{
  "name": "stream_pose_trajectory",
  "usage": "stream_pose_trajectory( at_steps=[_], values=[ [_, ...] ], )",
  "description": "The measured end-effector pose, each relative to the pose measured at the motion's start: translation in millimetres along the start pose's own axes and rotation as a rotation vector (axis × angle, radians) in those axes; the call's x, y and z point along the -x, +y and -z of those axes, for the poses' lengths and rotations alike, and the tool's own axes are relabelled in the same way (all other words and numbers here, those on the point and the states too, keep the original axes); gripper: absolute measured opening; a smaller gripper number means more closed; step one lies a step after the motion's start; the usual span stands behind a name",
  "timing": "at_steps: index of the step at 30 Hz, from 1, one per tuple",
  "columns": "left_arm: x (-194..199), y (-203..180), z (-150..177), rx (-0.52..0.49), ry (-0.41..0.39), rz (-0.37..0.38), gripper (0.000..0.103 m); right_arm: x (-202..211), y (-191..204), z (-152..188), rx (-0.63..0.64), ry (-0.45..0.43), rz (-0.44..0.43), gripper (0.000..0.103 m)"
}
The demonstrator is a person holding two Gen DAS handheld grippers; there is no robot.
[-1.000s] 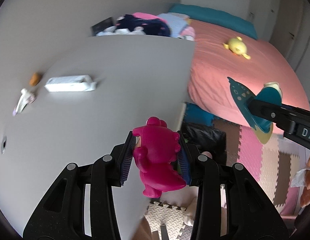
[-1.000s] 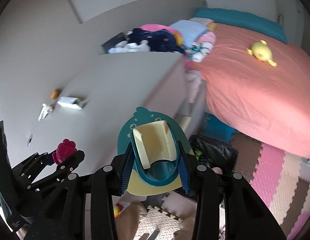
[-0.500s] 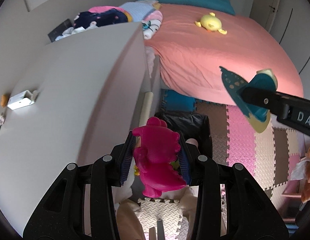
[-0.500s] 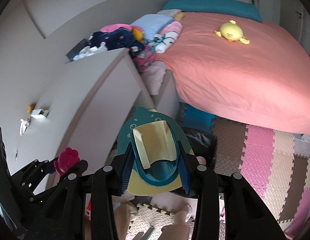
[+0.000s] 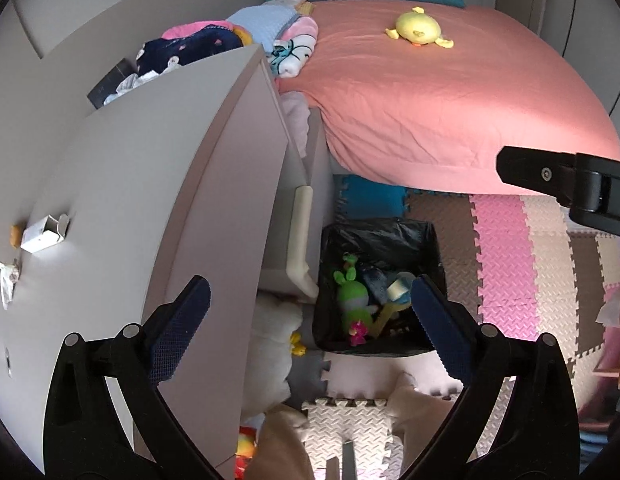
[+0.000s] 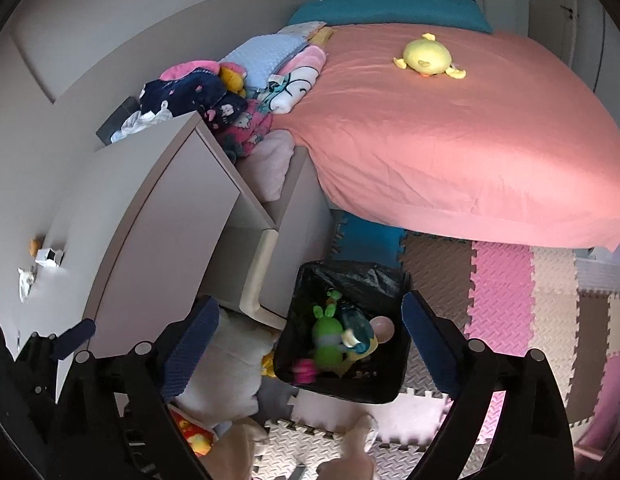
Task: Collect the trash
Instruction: 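Carry the potty toy and pink dinosaur to the black bin and open both grippers, then move both open grippers back over the table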
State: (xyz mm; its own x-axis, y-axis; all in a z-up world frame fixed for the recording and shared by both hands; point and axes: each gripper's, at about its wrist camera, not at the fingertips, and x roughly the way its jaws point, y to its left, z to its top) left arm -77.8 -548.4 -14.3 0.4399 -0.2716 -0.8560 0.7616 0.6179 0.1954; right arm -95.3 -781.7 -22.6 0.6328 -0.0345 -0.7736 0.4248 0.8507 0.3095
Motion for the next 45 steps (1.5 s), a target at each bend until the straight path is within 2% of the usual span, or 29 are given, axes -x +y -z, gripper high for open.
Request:
stream_pose_trajectory(
  at_steps=[8, 18, 31, 45],
  values=[
    [7, 6, 3, 0.018, -0.008, 0.016, 0.097, 0, 9, 5, 0.008, 0.005, -0.003, 0.093],
    [23, 34, 9, 0.058, -0.040, 0.031, 0.097, 11, 49, 5, 0.074, -0.007, -0.031, 0.093],
    [46, 119, 30, 0.193, -0.080, 0.024, 0.097, 14, 144, 9, 0.211, -0.011, -0.070, 0.093],
    [54, 245, 64, 0.385, -0.089, -0.030, 0.097, -10, 260, 13, 0.372, 0.019, -0.120, 0.093]
  ],
)
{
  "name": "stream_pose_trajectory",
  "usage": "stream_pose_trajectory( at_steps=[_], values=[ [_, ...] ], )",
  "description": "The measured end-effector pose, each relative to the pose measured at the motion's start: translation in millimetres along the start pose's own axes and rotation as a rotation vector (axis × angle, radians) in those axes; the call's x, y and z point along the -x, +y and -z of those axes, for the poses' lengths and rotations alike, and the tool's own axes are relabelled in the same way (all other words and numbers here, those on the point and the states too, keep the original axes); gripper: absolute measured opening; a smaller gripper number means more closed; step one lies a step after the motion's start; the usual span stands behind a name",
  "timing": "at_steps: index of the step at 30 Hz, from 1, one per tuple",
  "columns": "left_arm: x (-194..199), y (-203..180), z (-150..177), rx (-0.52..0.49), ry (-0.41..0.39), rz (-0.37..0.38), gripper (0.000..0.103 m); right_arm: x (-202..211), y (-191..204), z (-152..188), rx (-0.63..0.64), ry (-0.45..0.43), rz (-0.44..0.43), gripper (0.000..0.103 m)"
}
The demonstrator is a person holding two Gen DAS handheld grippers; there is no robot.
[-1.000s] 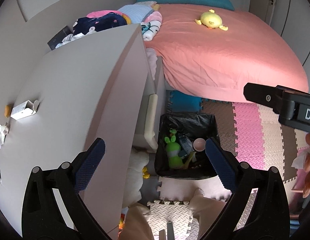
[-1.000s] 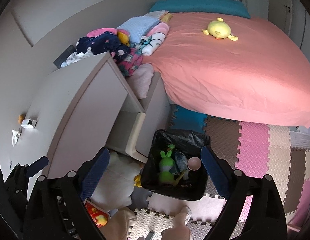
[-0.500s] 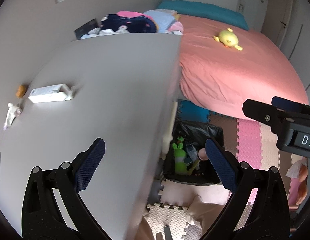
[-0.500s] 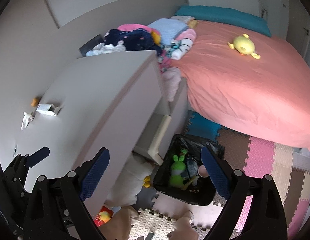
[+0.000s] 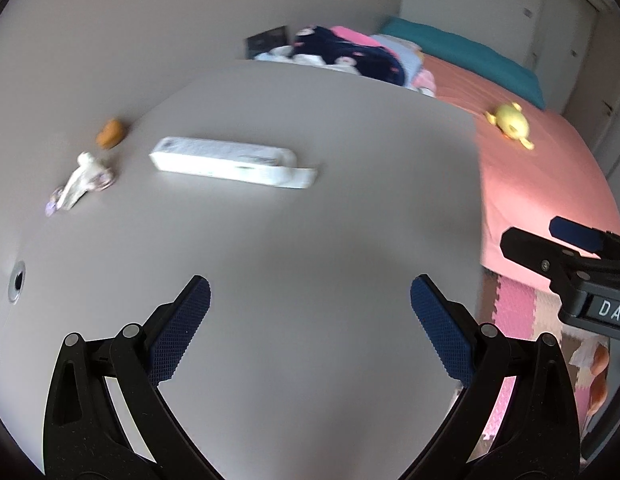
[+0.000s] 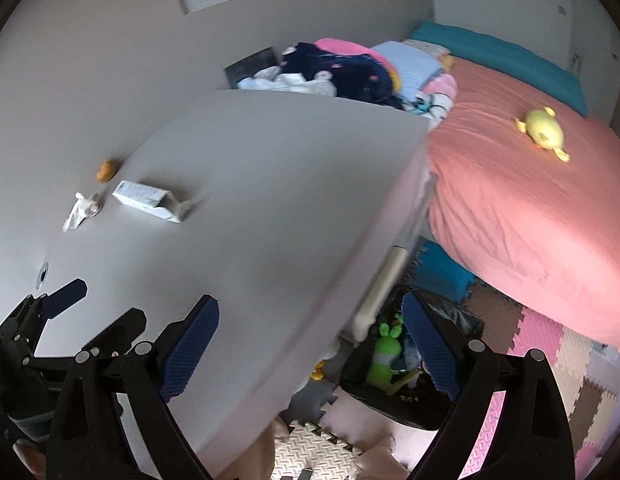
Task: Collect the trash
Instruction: 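Move both open grippers back over the table, then grasp the white printed box with the right gripper while the left gripper grasps the white paper wrapper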
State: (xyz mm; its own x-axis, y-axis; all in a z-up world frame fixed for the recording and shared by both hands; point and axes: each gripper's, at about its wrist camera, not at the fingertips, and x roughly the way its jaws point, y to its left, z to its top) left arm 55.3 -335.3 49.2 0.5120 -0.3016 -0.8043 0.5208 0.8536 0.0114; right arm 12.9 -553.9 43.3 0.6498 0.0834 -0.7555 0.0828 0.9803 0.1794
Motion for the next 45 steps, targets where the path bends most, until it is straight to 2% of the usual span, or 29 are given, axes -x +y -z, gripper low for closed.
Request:
stream_pose_trajectory(
  at_steps=[10, 16, 23, 27, 32, 41, 43, 45],
  values=[
    [-6, 87, -6, 0.144, -0.008, -0.040, 0.097, -38, 72, -23, 0.118, 0.012, -0.044, 0.093],
    [-14, 137, -22, 0.228, -0.023, -0.045, 0.097, -57, 107, -45, 0.190, 0.025, -0.052, 0.093],
    [-22, 187, -45, 0.268, -0.035, -0.084, 0.097, -82, 144, -65, 0.275, 0.040, -0.068, 0.093],
    [-32, 214, -58, 0.279, -0.018, -0.091, 0.097, -98, 160, -78, 0.300, 0.053, -0.108, 0.093],
    [-44, 236, -71, 0.267, -0.005, -0.086, 0.097, -119, 173, -83, 0.331, 0.074, -0.102, 0.093],
    [-69, 247, -88, 0.208, 0.026, -0.093, 0.077, -142, 180, -92, 0.365, 0.071, -0.066, 0.093],
    [-72, 253, -89, 0.214, 0.030, -0.094, 0.072, -145, 180, -94, 0.368, 0.075, -0.067, 0.088],
    [-74, 258, -88, 0.226, 0.036, -0.085, 0.062, -149, 180, -96, 0.360, 0.086, -0.072, 0.076]
  ],
)
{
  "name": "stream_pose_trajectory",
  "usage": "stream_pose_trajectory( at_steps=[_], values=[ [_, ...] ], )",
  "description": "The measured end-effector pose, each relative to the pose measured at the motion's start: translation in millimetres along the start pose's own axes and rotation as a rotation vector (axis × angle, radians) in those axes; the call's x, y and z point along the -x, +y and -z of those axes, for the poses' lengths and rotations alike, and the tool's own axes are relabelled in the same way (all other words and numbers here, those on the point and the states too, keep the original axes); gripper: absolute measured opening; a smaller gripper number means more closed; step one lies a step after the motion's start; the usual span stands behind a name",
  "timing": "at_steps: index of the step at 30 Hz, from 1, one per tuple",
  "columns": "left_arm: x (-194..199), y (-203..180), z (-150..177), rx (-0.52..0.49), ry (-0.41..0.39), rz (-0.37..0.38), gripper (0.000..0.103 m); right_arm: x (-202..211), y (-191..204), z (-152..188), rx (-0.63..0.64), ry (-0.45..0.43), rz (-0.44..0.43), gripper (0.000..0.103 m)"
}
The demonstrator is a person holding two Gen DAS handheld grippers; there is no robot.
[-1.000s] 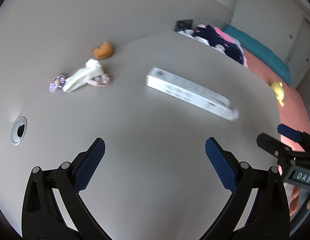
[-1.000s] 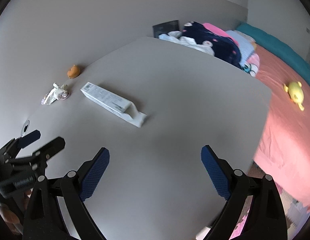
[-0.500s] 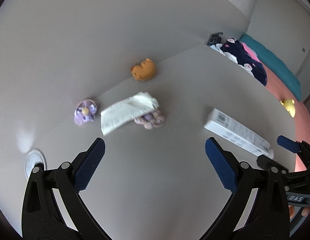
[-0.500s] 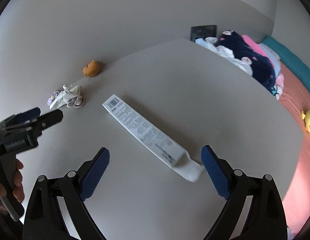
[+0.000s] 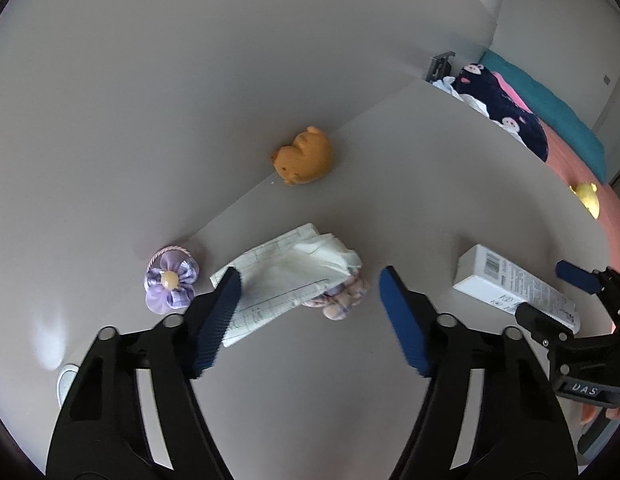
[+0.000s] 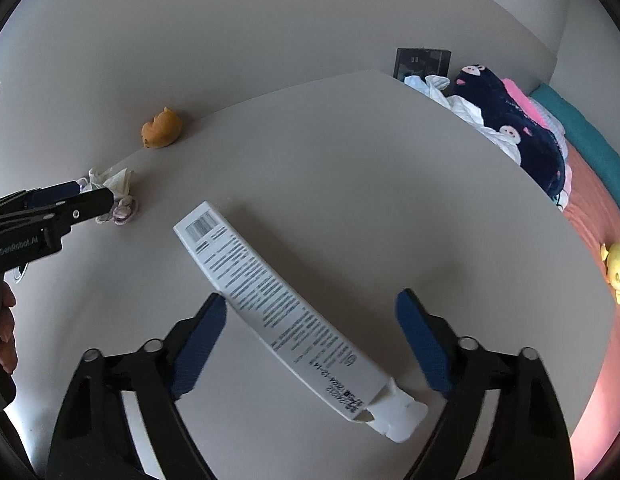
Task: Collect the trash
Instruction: 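Grasp the white printed box with the right gripper while the left gripper grasps the white paper wrapper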
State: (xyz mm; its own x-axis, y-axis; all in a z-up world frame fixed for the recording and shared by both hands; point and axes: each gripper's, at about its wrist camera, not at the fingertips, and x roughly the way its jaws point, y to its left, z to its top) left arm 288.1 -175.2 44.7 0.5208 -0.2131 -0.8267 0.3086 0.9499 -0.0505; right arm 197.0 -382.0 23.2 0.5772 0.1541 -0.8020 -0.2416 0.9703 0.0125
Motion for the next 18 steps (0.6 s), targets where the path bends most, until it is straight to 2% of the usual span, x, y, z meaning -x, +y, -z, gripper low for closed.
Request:
stream_pose_trajectory(
  at_steps=[3, 5, 7, 9, 14, 17, 18],
  values=[
    [-5, 7, 0, 0.022, 0.014, 0.023, 0.053, -6, -1, 0, -0.018, 0.018, -0.001, 0.061],
    [-7, 11, 1, 0.036, 0.016, 0.031, 0.048, -7, 0, -1, -0.007, 0.011, 0.013, 0.057],
    [-9, 14, 1, 0.049, 0.021, 0.040, 0.046, -6, 0, -1, -0.005, 0.005, 0.011, 0.047],
    [-11, 15, 2, 0.054, 0.024, 0.049, 0.042, -5, -2, -1, -0.012, 0.004, -0.003, 0.034],
    [-12, 14, 3, 0.072, 0.019, 0.046, 0.040, -2, -10, 2, -0.049, -0.001, -0.029, 0.031],
    [-9, 13, 3, 0.067, 0.010, 0.034, 0.028, 2, -16, 4, -0.083, -0.001, -0.053, 0.031],
    [-8, 13, 4, 0.071, 0.010, 0.034, 0.027, 4, -17, 5, -0.089, -0.001, -0.059, 0.031]
  ],
)
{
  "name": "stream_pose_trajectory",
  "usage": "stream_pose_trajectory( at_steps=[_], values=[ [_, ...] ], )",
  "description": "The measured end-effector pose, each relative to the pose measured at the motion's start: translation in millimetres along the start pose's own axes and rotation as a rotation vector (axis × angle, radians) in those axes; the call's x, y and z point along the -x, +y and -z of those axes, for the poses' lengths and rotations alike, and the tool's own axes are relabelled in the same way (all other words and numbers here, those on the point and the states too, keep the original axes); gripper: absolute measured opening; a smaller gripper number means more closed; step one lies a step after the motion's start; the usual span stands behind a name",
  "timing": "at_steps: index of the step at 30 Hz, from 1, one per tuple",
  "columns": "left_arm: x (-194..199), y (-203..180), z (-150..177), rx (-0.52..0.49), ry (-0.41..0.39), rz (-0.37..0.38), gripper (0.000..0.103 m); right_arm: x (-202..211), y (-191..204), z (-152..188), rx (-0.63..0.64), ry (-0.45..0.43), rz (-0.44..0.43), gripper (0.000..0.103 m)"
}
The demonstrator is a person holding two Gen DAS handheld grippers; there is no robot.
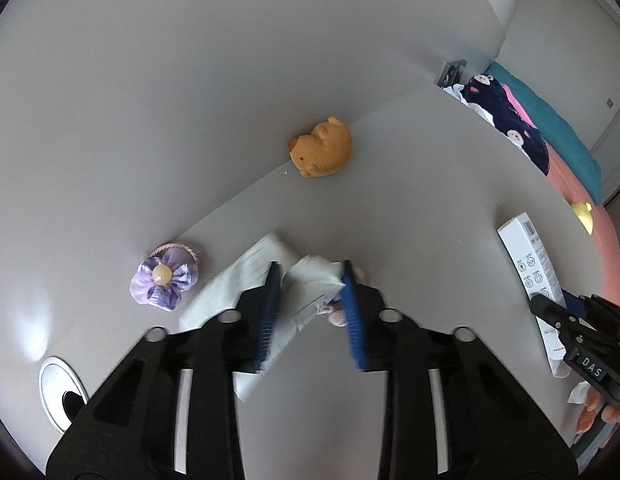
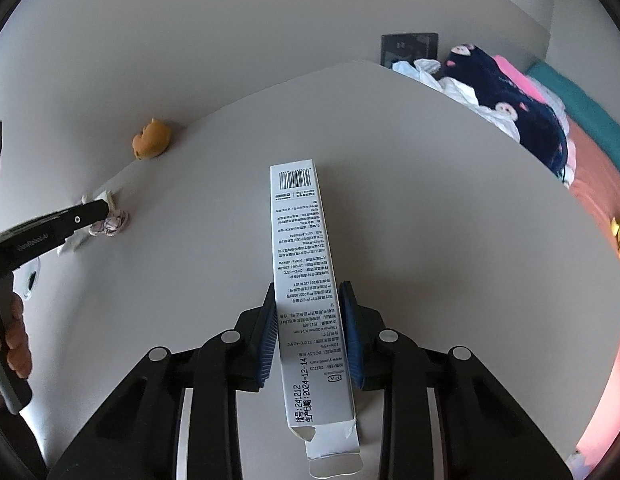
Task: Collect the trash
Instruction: 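Grasp the white printed box with the right gripper while the left gripper grasps the white paper wrapper, then carry the white box and paper wrapper to the black bin and open both grippers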
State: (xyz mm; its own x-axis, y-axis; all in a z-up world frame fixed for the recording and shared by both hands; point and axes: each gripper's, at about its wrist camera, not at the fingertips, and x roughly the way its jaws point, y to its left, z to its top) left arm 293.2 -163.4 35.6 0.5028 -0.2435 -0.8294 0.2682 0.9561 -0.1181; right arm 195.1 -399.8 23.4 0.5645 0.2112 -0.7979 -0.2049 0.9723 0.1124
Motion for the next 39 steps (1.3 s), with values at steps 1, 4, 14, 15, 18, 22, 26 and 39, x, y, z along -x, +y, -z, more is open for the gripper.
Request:
stream_pose_trajectory(
  at_steps=[1, 4, 14, 15, 18, 22, 26, 39],
  values=[
    [1, 0, 0, 0.004, 0.000, -0.001, 0.027, 4, -1, 1, -0.006, -0.002, -0.008, 0.031],
    [5, 0, 4, 0.020, -0.006, -0.001, 0.025, 14, -3, 6, -0.011, -0.005, -0.019, 0.031],
    [58, -8, 28, 0.013, -0.043, 0.020, 0.021, 49, -7, 31, -0.026, -0.015, -0.047, 0.031],
    [63, -9, 30, 0.011, -0.045, 0.019, 0.021, 53, -7, 34, -0.029, -0.017, -0.051, 0.031],
    [80, -14, 37, -0.002, -0.051, 0.024, 0.021, 65, -7, 44, -0.038, -0.028, -0.064, 0.031],
    [97, -33, 49, -0.046, -0.062, 0.014, 0.021, 79, -7, 56, -0.041, -0.037, -0.068, 0.031],
    [107, -52, 60, -0.084, -0.063, 0.017, 0.021, 96, -10, 70, -0.048, -0.052, -0.067, 0.031],
    [131, -134, 101, -0.221, -0.067, 0.061, 0.021, 157, -48, 115, -0.099, -0.125, -0.047, 0.031]
  ],
)
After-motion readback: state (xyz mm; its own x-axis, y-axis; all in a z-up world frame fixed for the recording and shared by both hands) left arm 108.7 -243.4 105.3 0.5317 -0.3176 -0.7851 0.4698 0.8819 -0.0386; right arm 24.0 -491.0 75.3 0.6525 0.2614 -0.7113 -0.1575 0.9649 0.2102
